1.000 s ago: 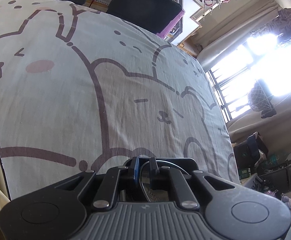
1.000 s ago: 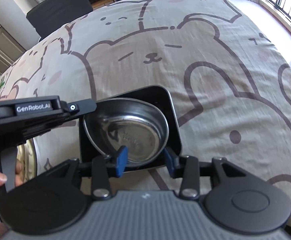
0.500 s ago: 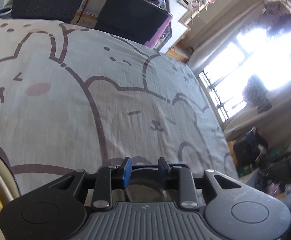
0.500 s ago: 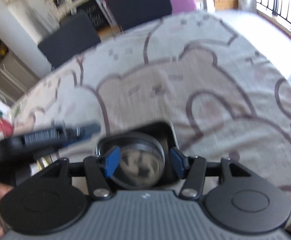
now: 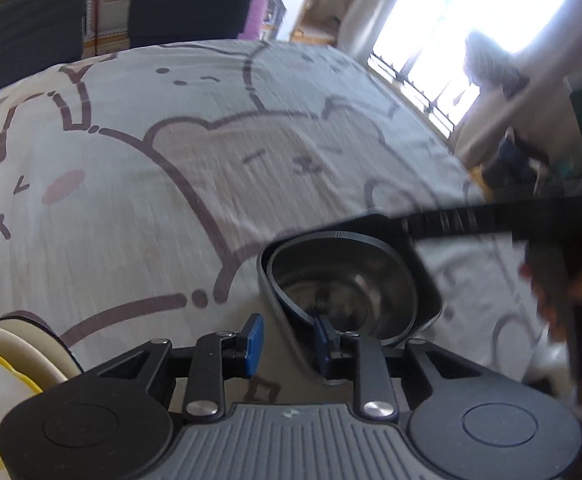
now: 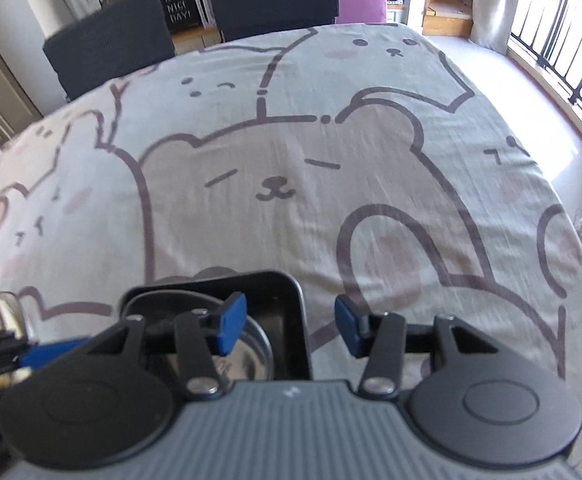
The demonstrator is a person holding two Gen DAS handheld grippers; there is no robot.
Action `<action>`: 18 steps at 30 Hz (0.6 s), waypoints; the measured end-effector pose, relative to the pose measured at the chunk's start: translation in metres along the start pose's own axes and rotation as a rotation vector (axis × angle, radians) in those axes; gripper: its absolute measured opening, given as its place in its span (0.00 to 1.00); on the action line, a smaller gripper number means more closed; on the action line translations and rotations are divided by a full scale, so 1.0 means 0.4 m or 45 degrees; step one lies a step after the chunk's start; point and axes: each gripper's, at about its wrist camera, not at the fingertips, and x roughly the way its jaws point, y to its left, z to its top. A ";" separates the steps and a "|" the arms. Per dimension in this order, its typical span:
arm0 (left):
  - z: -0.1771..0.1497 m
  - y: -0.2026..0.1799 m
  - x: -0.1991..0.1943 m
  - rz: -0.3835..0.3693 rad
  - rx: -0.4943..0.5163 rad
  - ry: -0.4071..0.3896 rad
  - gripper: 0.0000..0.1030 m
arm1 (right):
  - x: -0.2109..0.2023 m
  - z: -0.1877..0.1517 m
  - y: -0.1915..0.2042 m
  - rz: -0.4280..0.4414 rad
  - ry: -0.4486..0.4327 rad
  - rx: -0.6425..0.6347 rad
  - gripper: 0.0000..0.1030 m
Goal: Organize plates and bowls
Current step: 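Close both grippers on the rim of the square steel tray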
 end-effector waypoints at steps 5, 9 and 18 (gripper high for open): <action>-0.006 0.001 0.018 0.017 0.030 0.021 0.28 | 0.032 0.009 0.008 -0.025 0.030 -0.005 0.59; 0.007 0.005 0.028 0.034 0.011 0.008 0.28 | 0.036 0.008 0.005 -0.030 0.029 -0.026 0.60; 0.017 0.020 0.048 0.023 -0.057 0.023 0.28 | 0.039 -0.006 -0.052 -0.025 0.059 0.000 0.59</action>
